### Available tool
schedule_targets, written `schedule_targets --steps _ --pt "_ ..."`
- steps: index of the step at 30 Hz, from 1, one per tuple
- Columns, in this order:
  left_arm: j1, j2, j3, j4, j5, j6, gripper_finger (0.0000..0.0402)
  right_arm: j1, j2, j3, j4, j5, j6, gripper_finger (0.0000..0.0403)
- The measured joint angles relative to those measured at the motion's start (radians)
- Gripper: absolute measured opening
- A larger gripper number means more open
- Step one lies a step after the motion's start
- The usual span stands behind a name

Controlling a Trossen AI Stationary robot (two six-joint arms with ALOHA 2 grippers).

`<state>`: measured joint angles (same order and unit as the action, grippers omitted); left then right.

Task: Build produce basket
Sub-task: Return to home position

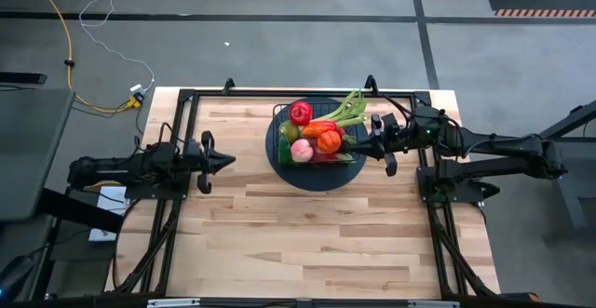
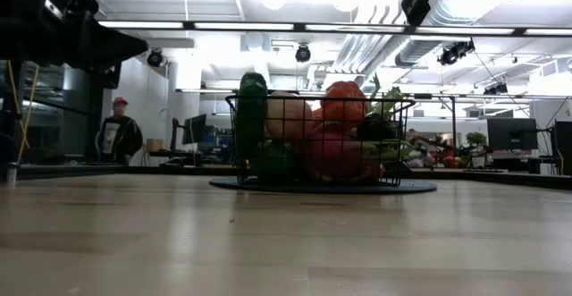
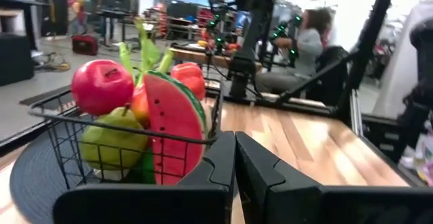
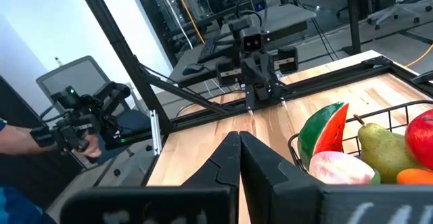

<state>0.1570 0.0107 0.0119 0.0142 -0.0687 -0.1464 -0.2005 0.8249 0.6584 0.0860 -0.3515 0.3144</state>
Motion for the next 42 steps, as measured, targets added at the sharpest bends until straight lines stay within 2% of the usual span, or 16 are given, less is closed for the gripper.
schedule_targets --steps 4,11,16,21,26,32,38,42 --pt "0.008 0.002 0.0 -0.005 0.039 0.036 0.0 0.0 0.0 0.0 0.0 -0.003 -0.008 0.0" --pt "0.008 0.004 0.0 -0.005 0.034 -0.007 0.0001 0.0 -0.002 0.0 -0.003 -0.008 -0.005 0.0" --pt "0.008 0.004 0.0 -0.004 0.034 -0.007 0.0001 0.0 -0.045 -0.014 -0.076 -0.016 -0.03 0.0" --pt "0.008 0.004 0.0 -0.004 0.031 -0.007 0.0004 0.008 -0.179 -0.19 0.055 -0.013 0.053 0.0" --pt "0.008 0.004 0.0 -0.004 0.031 -0.007 0.0005 0.093 -0.295 -0.354 0.229 0.108 0.132 0.0" --pt "0.008 0.004 0.001 -0.004 0.031 -0.007 0.0005 0.218 -0.351 -0.428 0.233 0.186 0.072 0.0" --pt "0.008 0.004 0.001 -0.004 0.032 -0.007 0.0005 0.193 -0.515 -0.495 0.224 0.17 0.051 0.0" --pt "0.008 0.004 0.001 -0.004 0.032 -0.007 0.0005 0.187 -0.651 -0.53 0.144 0.167 0.07 0.0"
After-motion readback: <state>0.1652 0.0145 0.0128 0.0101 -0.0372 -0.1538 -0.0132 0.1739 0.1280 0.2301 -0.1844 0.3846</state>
